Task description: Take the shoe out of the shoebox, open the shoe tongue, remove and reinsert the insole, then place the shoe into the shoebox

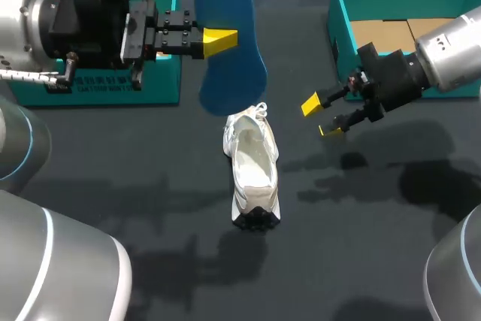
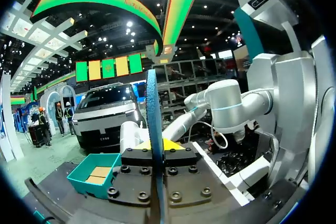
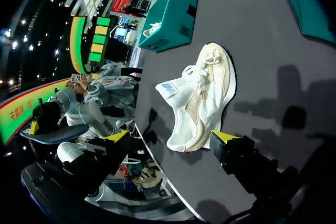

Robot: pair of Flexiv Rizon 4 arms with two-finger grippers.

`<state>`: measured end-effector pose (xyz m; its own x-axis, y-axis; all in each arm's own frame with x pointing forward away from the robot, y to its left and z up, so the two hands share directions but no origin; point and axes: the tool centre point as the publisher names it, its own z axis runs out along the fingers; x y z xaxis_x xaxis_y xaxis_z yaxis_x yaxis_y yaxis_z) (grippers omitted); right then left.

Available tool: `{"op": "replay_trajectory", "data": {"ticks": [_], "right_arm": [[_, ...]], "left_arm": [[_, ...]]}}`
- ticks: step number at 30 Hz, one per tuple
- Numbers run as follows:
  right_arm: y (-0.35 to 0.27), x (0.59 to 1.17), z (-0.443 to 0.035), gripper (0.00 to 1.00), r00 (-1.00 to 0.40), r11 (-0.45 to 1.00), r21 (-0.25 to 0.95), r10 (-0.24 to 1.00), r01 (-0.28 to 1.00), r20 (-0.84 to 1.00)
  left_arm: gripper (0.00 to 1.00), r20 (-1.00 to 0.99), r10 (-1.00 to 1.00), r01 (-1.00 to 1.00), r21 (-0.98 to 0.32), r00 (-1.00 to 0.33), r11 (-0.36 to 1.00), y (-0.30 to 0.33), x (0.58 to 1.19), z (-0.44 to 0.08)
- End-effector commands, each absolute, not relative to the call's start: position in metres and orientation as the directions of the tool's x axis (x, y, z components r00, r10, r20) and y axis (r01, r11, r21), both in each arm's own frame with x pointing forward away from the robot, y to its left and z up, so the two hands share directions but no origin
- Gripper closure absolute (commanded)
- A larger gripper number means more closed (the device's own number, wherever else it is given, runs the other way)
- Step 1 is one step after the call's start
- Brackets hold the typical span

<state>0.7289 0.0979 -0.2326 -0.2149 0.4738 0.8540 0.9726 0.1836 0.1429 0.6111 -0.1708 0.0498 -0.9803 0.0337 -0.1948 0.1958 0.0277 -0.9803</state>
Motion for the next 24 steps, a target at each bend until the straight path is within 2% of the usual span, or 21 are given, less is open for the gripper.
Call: {"op": "replay_trajectory", "data": {"ticks": [1,9,14,24], "right_arm": [[0.099,0.728,-0.233,0.0,-0.214,0.181,0.143,0.476,0.973,0.853],[0.087,0.736,-0.213,0.0,-0.193,0.13,0.15,0.434,0.98,0.88],[0.081,0.74,-0.202,0.0,-0.206,0.117,0.174,0.393,0.978,0.896],[0.08,0.74,-0.202,0.0,-0.213,0.118,0.18,0.397,0.977,0.893]], "left_arm": [[1.0,-0.206,0.037,0.208,-0.978,-0.978,0.029,-0.174,0.612,0.052],[1.0,-0.419,0.054,0.42,-0.908,-0.906,-0.001,-0.177,0.625,0.036],[1.0,-0.613,0.001,0.61,-0.785,-0.79,-0.108,-0.181,0.635,0.025],[1.0,-0.613,0.001,0.61,-0.785,-0.79,-0.108,-0.181,0.635,0.025]]}}
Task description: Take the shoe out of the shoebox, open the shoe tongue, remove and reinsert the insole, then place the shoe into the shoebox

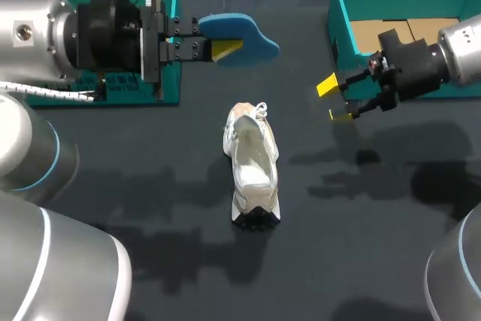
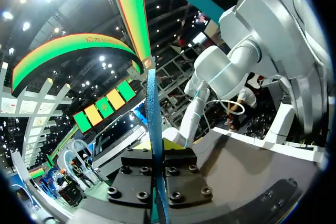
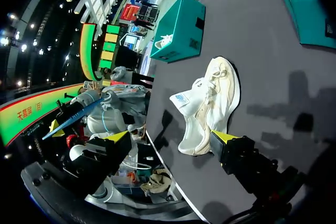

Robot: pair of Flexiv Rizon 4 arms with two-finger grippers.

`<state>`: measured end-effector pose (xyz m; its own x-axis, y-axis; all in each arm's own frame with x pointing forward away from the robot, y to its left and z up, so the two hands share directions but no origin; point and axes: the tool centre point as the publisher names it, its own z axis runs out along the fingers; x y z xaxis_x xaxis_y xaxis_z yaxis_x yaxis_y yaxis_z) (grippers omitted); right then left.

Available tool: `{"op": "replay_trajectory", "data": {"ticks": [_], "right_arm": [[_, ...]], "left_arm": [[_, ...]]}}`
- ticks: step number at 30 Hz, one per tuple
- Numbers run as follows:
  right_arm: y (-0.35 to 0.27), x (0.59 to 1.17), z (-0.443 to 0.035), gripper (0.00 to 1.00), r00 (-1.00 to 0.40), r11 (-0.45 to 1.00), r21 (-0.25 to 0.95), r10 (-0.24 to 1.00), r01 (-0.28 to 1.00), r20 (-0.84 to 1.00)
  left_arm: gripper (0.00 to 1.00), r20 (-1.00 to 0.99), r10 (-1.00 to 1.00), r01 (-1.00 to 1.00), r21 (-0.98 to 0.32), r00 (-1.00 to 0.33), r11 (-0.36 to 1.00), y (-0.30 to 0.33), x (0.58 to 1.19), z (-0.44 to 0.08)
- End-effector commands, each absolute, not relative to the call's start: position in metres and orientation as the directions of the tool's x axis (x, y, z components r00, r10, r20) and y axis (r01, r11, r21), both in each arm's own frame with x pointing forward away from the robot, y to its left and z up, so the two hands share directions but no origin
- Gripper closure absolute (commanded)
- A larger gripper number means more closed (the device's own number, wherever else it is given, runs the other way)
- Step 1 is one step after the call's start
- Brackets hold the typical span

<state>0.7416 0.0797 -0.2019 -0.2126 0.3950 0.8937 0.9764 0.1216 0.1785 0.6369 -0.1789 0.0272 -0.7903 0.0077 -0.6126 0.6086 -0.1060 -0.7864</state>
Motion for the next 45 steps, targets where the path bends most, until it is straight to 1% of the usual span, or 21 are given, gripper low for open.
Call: {"op": "replay_trajectory", "data": {"ticks": [1,2,4,7,9,10,13,15,19,20,31,33,34,35,36,37,38,39,41,45], "right_arm": [[0.08,0.74,-0.202,0.0,-0.213,0.118,0.18,0.397,0.977,0.893],[0.08,0.74,-0.202,0.0,-0.213,0.118,0.18,0.397,0.977,0.893],[0.078,0.743,-0.198,0.0,-0.192,0.099,0.166,0.393,0.981,0.899],[0.073,0.745,-0.191,0.0,-0.173,0.079,0.155,0.38,0.985,0.909],[0.071,0.746,-0.187,0.0,-0.162,0.072,0.146,0.369,0.987,0.915],[0.071,0.746,-0.186,0.0,-0.159,0.07,0.143,0.362,0.987,0.919],[0.069,0.747,-0.183,0.0,-0.152,0.071,0.136,0.343,0.988,0.927],[0.069,0.748,-0.181,0.0,-0.146,0.072,0.13,0.337,0.989,0.93],[0.065,0.749,-0.178,0.0,-0.119,0.059,0.106,0.301,0.993,0.946],[0.064,0.749,-0.177,0.0,-0.111,0.042,0.103,0.32,0.994,0.941],[0.064,0.749,-0.177,0.0,-0.111,0.042,0.103,0.32,0.994,0.941],[0.064,0.749,-0.177,0.0,-0.102,0.031,0.097,0.322,0.995,0.941],[0.064,0.749,-0.175,0.0,-0.085,0.014,0.085,0.326,0.996,0.941],[0.064,0.751,-0.173,0.0,-0.077,-0.003,0.082,0.319,0.997,0.945],[0.063,0.752,-0.171,0.0,-0.069,-0.016,0.078,0.313,0.997,0.947],[0.062,0.753,-0.169,0.0,-0.064,-0.023,0.075,0.314,0.997,0.947],[0.062,0.754,-0.166,0.0,-0.066,-0.031,0.079,0.303,0.996,0.951],[0.063,0.754,-0.163,0.0,-0.071,-0.031,0.083,0.292,0.996,0.954],[0.066,0.755,-0.158,0.0,-0.073,-0.028,0.084,0.287,0.996,0.955],[0.072,0.756,-0.156,0.0,-0.056,-0.023,0.064,0.233,0.998,0.971]], "left_arm": [[1.0,-0.613,0.001,0.61,-0.785,-0.79,-0.108,-0.181,0.635,0.025],[1.0,-0.613,0.001,0.61,-0.785,-0.79,-0.108,-0.181,0.635,0.025],[1.0,-0.698,0.013,0.695,-0.714,-0.716,-0.088,-0.181,0.636,0.021],[1.0,-0.77,0.042,0.766,-0.638,-0.637,-0.077,-0.181,0.638,0.012],[1.0,-0.775,0.042,0.769,-0.632,-0.631,-0.096,-0.181,0.64,0.007],[1.0,-0.8,0.047,0.796,-0.6,-0.598,-0.079,-0.18,0.643,0.002],[1.0,-0.832,0.063,0.827,-0.555,-0.551,-0.088,-0.179,0.647,-0.01],[1.0,-0.833,0.078,0.825,-0.553,-0.548,-0.115,-0.176,0.648,-0.017],[1.0,-0.902,0.107,0.895,-0.429,-0.418,-0.119,-0.169,0.652,-0.035],[1.0,-0.902,0.107,0.895,-0.429,-0.418,-0.119,-0.169,0.652,-0.035],[1.0,-0.902,0.107,0.895,-0.429,-0.418,-0.119,-0.169,0.652,-0.035],[1.0,-0.927,0.1,0.922,-0.371,-0.361,-0.11,-0.17,0.65,-0.049],[1.0,-0.954,0.101,0.952,-0.291,-0.282,-0.098,-0.17,0.65,-0.057],[1.0,-0.959,0.115,0.958,-0.271,-0.26,-0.091,-0.171,0.65,-0.066],[1.0,-0.958,0.096,0.956,-0.277,-0.269,-0.094,-0.17,0.652,-0.074],[1.0,-0.97,0.097,0.97,-0.23,-0.221,-0.085,-0.17,0.653,-0.081],[1.0,-0.971,0.113,0.972,-0.222,-0.212,-0.08,-0.17,0.653,-0.088],[1.0,-0.974,0.089,0.973,-0.214,-0.206,-0.082,-0.17,0.653,-0.092],[1.0,-0.984,0.091,0.984,-0.161,-0.154,-0.08,-0.169,0.654,-0.098],[1.0,-0.997,0.031,0.995,-0.071,-0.069,-0.067,-0.17,0.657,-0.105]]}}
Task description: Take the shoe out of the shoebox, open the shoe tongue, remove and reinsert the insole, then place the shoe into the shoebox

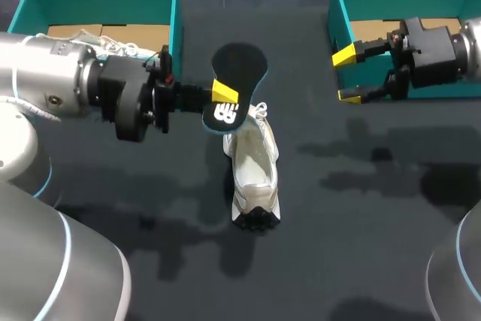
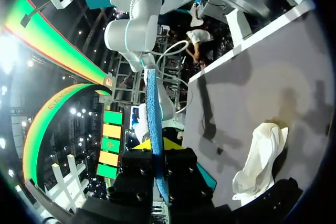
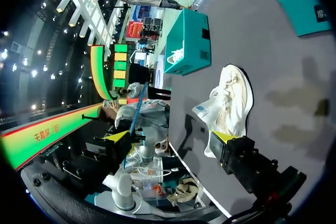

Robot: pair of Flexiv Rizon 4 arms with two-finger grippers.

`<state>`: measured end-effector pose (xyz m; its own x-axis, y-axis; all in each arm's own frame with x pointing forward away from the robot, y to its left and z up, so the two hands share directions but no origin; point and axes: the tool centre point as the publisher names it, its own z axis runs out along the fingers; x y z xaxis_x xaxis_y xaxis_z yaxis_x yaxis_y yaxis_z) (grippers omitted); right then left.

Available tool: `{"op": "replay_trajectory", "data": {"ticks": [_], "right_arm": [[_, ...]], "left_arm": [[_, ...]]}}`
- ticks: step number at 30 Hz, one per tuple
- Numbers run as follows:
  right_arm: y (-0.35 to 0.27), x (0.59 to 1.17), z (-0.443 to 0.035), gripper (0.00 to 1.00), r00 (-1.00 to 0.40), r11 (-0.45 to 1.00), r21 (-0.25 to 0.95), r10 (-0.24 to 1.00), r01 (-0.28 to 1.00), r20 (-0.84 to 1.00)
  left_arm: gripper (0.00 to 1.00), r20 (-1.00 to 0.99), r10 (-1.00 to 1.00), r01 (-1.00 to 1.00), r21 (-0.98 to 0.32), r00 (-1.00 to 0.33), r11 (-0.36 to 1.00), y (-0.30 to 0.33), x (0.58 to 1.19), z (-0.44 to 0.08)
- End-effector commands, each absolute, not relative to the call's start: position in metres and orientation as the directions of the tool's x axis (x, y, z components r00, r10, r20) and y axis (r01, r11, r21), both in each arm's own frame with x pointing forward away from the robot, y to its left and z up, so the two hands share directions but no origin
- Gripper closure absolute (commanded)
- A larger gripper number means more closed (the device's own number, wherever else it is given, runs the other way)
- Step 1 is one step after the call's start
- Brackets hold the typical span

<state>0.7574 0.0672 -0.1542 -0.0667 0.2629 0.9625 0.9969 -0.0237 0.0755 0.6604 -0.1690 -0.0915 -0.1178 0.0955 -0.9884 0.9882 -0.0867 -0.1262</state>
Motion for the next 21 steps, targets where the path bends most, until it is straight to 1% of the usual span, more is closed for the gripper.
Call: {"op": "replay_trajectory", "data": {"ticks": [1,11,13,14,16,17,19,20,21], "right_arm": [[0.072,0.756,-0.156,0.0,-0.056,-0.023,0.064,0.233,0.998,0.971],[0.072,0.756,-0.156,0.0,-0.056,-0.023,0.064,0.233,0.998,0.971],[0.074,0.76,-0.156,0.0,-0.04,-0.031,0.048,0.232,0.998,0.972],[0.076,0.762,-0.157,0.0,-0.033,-0.032,0.041,0.232,0.999,0.972],[0.081,0.764,-0.156,0.0,-0.019,-0.029,0.026,0.22,0.999,0.975],[0.085,0.764,-0.156,0.0,-0.014,-0.024,0.02,0.214,1.0,0.977],[0.092,0.763,-0.159,0.0,0.004,-0.016,-0.001,0.198,1.0,0.98],[0.094,0.762,-0.161,0.0,0.014,-0.014,-0.011,0.193,1.0,0.981],[0.096,0.76,-0.162,0.0,0.017,-0.008,-0.015,0.173,1.0,0.985]], "left_arm": [[1.0,-0.997,0.031,0.995,-0.071,-0.069,-0.067,-0.17,0.657,-0.105],[1.0,-0.997,0.031,0.995,-0.071,-0.069,-0.067,-0.17,0.657,-0.105],[1.0,-0.997,0.034,0.994,-0.077,-0.074,-0.082,-0.175,0.66,-0.113],[1.0,-0.998,0.059,0.997,-0.037,-0.033,-0.067,-0.177,0.662,-0.118],[1.0,-0.998,0.061,0.998,-0.014,-0.01,-0.058,-0.179,0.665,-0.127],[1.0,-0.997,0.075,0.998,0.021,0.025,-0.057,-0.18,0.667,-0.131],[1.0,-0.996,0.079,0.999,0.035,0.038,-0.036,-0.182,0.671,-0.136],[1.0,-0.994,0.087,0.997,0.068,0.07,-0.031,-0.183,0.672,-0.138],[1.0,-0.994,0.084,0.998,0.061,0.063,-0.024,-0.183,0.673,-0.14]]}}
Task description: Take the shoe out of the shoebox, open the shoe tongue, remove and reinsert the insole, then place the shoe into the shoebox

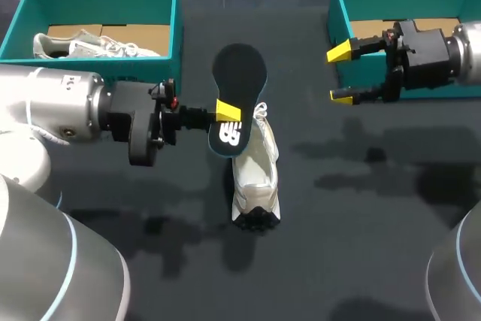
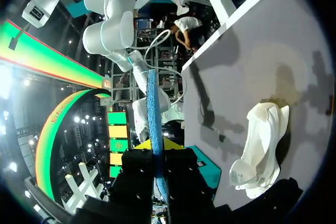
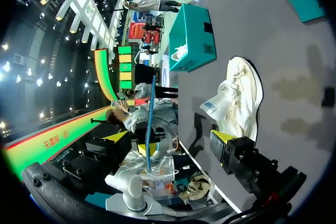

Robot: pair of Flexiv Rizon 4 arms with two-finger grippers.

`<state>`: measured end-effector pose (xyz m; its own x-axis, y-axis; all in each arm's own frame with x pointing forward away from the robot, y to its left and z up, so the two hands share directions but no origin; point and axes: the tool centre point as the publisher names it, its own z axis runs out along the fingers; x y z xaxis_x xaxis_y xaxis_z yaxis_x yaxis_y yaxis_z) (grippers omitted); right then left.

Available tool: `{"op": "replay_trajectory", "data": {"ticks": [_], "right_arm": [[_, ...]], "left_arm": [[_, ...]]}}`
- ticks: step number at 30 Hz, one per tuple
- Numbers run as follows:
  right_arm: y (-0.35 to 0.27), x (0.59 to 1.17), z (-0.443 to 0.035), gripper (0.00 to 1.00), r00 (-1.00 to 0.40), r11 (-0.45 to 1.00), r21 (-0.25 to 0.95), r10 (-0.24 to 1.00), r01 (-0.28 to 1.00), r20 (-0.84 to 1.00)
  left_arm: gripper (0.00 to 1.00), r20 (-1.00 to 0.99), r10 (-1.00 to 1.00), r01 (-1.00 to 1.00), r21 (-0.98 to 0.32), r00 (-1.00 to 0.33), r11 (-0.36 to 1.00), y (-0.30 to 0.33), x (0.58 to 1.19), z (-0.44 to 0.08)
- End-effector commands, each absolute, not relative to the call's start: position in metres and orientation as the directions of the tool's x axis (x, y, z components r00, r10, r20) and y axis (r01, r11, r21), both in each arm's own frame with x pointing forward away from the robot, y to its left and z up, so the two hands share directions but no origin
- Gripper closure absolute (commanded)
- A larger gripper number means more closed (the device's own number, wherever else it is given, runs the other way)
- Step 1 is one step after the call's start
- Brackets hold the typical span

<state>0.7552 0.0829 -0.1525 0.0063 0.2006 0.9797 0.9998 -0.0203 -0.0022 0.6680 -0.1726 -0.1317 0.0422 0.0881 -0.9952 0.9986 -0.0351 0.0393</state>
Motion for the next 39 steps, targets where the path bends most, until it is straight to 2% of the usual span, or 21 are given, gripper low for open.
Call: {"op": "replay_trajectory", "data": {"ticks": [1,4,18,30,38,39], "right_arm": [[0.098,0.759,-0.163,0.0,0.017,-0.005,-0.017,0.159,1.0,0.987],[0.102,0.756,-0.164,0.0,0.017,0.006,-0.018,0.117,1.0,0.993],[0.103,0.757,-0.164,0.0,0.023,0.011,-0.025,0.118,1.0,0.993],[0.142,0.764,-0.173,0.0,-0.031,-0.001,0.031,0.089,1.0,0.996],[0.16,0.767,-0.177,0.0,-0.025,-0.006,0.025,0.068,1.0,0.997],[0.162,0.768,-0.177,0.04,-0.024,-0.005,0.025,0.064,1.0,0.998]], "left_arm": [[1.0,-0.995,0.078,0.998,0.06,0.062,-0.021,-0.184,0.675,-0.141],[1.0,-0.994,0.069,0.996,0.084,0.084,-0.002,-0.185,0.681,-0.143],[1.0,-0.994,0.067,0.996,0.092,0.092,0.007,-0.186,0.685,-0.144],[1.0,-0.992,0.098,0.994,0.091,0.084,0.062,-0.2,0.692,-0.164],[1.0,-0.989,0.109,0.99,0.109,0.099,0.084,-0.205,0.697,-0.173],[1.0,-0.989,0.109,0.99,0.109,0.099,0.087,-0.205,0.698,-0.174]]}}
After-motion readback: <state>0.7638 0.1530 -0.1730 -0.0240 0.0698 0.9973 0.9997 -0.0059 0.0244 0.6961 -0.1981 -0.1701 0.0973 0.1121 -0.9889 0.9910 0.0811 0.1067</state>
